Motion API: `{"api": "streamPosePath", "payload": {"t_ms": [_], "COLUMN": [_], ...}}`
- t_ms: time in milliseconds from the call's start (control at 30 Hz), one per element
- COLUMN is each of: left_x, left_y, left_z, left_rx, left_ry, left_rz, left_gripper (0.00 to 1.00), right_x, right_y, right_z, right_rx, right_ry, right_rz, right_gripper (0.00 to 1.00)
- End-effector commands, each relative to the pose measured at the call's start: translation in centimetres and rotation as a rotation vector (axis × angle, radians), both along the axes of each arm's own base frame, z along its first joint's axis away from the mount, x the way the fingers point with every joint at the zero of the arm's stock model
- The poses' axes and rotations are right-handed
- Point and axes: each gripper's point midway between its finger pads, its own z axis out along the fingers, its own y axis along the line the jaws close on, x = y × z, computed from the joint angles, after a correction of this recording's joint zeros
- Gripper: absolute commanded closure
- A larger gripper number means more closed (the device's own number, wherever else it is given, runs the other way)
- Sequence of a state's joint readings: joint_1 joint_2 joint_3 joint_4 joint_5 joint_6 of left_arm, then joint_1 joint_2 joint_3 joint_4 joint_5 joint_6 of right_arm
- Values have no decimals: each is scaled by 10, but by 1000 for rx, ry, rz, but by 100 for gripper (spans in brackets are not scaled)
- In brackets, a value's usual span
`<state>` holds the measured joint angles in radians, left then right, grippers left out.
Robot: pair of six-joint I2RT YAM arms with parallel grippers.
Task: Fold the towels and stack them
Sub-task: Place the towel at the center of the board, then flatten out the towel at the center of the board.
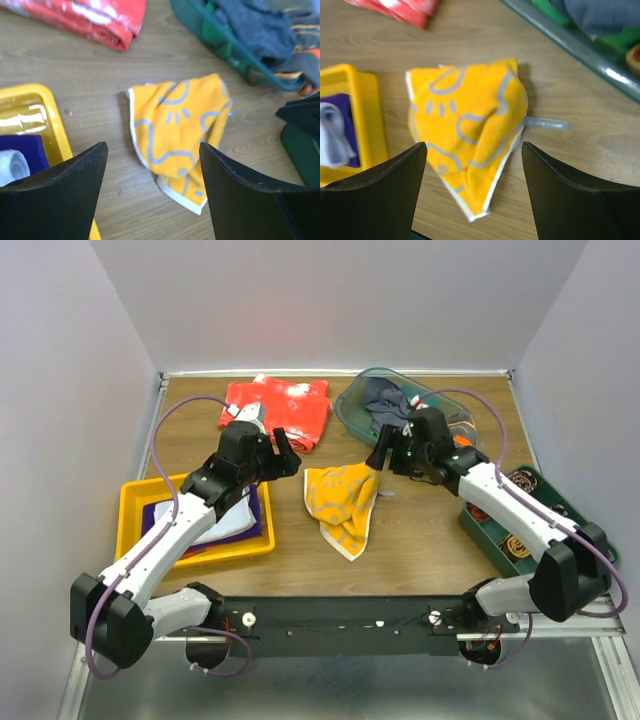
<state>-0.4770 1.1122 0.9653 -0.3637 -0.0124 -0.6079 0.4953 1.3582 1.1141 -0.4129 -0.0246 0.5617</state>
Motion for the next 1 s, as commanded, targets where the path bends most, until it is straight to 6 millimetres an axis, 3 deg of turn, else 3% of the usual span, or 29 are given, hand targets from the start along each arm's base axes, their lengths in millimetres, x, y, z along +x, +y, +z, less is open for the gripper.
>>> {"api": "streamPosePath", "payload": {"t_ms": [0, 100, 200, 367, 400, 500, 633, 733, 800, 833, 867, 900, 967], "left_x": [-13, -22, -19, 6, 12, 28, 41, 44, 43, 42, 42, 42, 42], "left_y": [-16, -35, -43, -49, -53, -54, -70, -75, -75, -73, -71, -71, -66], "left_z": [-56, -78, -101, -116, -122, -138, -148, -151, -146, -144, -139, -129, -116], "left_rx": [16, 50, 108, 119, 127, 155, 106, 109, 106, 118, 125, 131, 153], "left_ry": [128, 173, 202, 213, 220, 243, 255, 268, 254, 246, 238, 222, 198], "left_rz": [-57, -97, -83, -13, -6, 35, 15, -3, -11, -21, -23, -31, -35], "left_gripper": [22, 22, 21, 20, 20, 21, 26, 45, 62, 69, 81, 86, 98], "right_x": [-9, -16, -16, 13, 15, 31, 41, 46, 49, 48, 48, 53, 51], "right_y": [-14, -14, -15, -12, -8, 5, 10, 5, 1, -1, -3, -1, -3], "right_z": [-48, -63, -74, -79, -91, -94, -118, -112, -99, -96, -91, -78, -66], "right_rx": [-39, -21, -28, -40, -54, -35, -64, -95, -110, -127, -141, -140, -158], "right_ry": [72, 88, 92, 26, 51, 48, 102, 95, 61, 59, 52, 32, 20], "right_rz": [-63, -63, -77, -114, -98, -78, -80, -106, -115, -105, -102, -93, -73], "right_gripper": [17, 18, 19, 21, 22, 24, 29, 49, 68, 82, 90, 99, 99]}}
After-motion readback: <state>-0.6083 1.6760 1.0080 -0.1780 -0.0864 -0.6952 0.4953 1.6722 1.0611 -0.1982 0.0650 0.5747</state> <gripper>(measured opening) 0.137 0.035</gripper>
